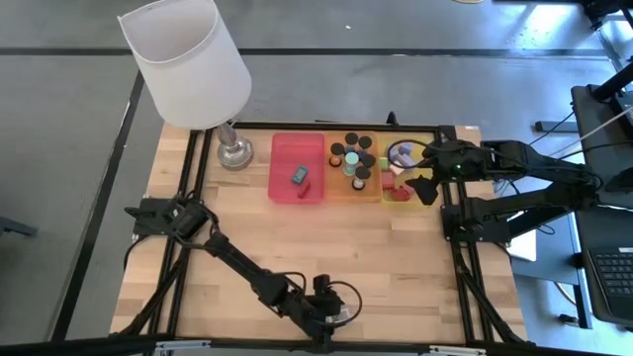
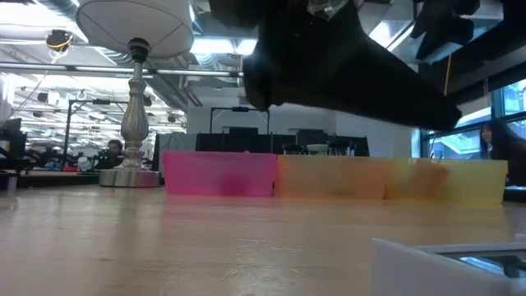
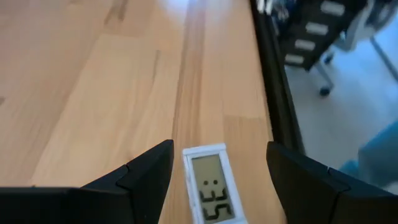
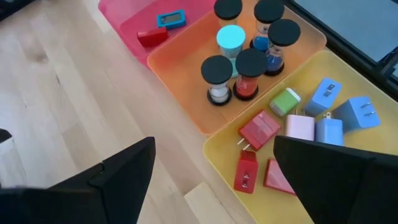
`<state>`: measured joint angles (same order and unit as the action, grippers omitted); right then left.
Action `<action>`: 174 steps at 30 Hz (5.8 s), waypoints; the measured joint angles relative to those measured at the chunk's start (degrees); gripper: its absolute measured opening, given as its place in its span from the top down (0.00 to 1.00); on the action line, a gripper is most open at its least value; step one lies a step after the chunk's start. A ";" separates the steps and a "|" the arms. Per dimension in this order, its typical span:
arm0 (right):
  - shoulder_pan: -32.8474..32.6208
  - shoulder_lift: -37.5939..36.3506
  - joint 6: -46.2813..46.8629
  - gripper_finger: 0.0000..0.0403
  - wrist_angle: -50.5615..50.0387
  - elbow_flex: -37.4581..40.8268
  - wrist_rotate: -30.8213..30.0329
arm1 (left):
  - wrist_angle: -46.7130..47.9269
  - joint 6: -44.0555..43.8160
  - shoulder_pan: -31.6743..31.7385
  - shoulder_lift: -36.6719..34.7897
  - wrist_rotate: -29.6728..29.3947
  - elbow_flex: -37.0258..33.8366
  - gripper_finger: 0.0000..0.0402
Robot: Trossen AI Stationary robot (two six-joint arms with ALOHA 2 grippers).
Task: Pick & Place Office items
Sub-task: Put the white digital clock into the pink bin, then return to Home Position
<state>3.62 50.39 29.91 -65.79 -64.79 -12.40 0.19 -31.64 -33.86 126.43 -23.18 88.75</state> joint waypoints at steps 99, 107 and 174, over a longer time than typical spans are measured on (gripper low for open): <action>0.20 3.35 7.20 0.18 1.38 0.04 -19.72 | 52.59 -30.35 34.35 -20.31 -2.37 -10.07 0.62; 2.83 7.65 7.17 0.18 2.80 0.07 -19.65 | 36.28 -23.91 41.12 -22.72 2.50 -18.91 0.62; 9.38 22.40 3.34 0.18 9.65 0.04 -8.98 | 20.56 -15.41 53.60 -30.32 3.65 -29.75 0.41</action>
<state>12.99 72.79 33.25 -56.14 -64.75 -21.39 20.75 -47.05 19.74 96.11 -19.53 59.00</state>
